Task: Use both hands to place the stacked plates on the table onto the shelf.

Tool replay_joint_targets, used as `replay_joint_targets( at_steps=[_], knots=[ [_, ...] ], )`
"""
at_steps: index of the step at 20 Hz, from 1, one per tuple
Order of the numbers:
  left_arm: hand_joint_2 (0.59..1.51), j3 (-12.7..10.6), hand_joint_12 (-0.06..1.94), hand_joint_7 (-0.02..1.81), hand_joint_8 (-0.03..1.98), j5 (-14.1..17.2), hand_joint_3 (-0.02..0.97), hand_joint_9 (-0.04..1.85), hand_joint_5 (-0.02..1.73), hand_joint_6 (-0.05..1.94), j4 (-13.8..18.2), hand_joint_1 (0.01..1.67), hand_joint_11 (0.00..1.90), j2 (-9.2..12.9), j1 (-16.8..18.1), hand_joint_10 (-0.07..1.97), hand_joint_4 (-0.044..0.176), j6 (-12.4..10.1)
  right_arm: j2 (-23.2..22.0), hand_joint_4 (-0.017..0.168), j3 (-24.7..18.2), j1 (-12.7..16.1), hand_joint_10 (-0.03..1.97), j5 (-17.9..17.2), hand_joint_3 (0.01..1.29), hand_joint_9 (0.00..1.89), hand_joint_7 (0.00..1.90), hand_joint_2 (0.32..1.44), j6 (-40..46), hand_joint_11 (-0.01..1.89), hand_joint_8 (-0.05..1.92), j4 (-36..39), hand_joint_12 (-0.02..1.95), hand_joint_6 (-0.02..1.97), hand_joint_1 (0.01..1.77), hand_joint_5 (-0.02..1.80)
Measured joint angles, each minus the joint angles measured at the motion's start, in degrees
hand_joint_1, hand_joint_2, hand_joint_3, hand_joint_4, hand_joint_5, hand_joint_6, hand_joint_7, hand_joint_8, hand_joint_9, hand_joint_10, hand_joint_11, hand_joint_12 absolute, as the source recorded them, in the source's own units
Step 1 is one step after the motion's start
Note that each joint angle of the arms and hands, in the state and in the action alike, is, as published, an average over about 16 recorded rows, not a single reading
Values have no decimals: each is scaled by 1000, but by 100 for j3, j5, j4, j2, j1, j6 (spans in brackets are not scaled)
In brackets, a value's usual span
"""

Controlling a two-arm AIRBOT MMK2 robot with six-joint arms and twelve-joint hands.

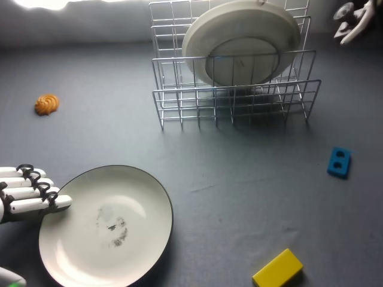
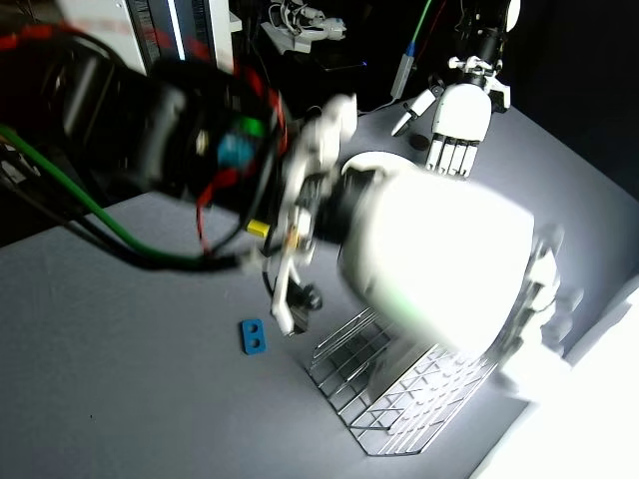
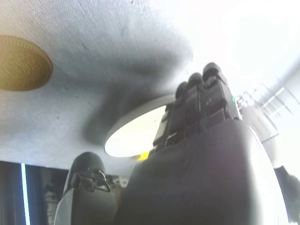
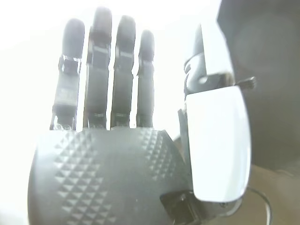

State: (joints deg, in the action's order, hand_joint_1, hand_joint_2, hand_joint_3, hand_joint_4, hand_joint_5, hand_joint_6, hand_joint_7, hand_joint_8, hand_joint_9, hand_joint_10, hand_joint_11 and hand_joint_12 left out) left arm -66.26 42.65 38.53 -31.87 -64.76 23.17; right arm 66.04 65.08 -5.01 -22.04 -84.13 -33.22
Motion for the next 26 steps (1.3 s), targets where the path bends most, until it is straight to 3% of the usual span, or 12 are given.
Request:
replay_joint_targets(
  at_steps=[6,16,26],
  knots=[
    [1093,-172,7,20,15,376,15,18,7,-5,-124,13,15,35,85,12,5,19,-87,2,-602,-52,38,-249,10,482,497,1018,-286,154,21,961,865,39,1034,445],
    [1087,-350,7,21,15,1183,15,17,18,5,43,13,15,124,68,12,-1,41,-123,4,-1010,-276,9,-295,10,53,52,891,-591,19,20,1271,262,33,1159,52],
    [1090,-289,6,22,15,1245,14,17,23,4,493,13,15,114,-58,13,0,41,-141,4,-1123,-336,10,-298,10,20,20,838,-602,21,20,1271,318,33,1207,20]
  ],
)
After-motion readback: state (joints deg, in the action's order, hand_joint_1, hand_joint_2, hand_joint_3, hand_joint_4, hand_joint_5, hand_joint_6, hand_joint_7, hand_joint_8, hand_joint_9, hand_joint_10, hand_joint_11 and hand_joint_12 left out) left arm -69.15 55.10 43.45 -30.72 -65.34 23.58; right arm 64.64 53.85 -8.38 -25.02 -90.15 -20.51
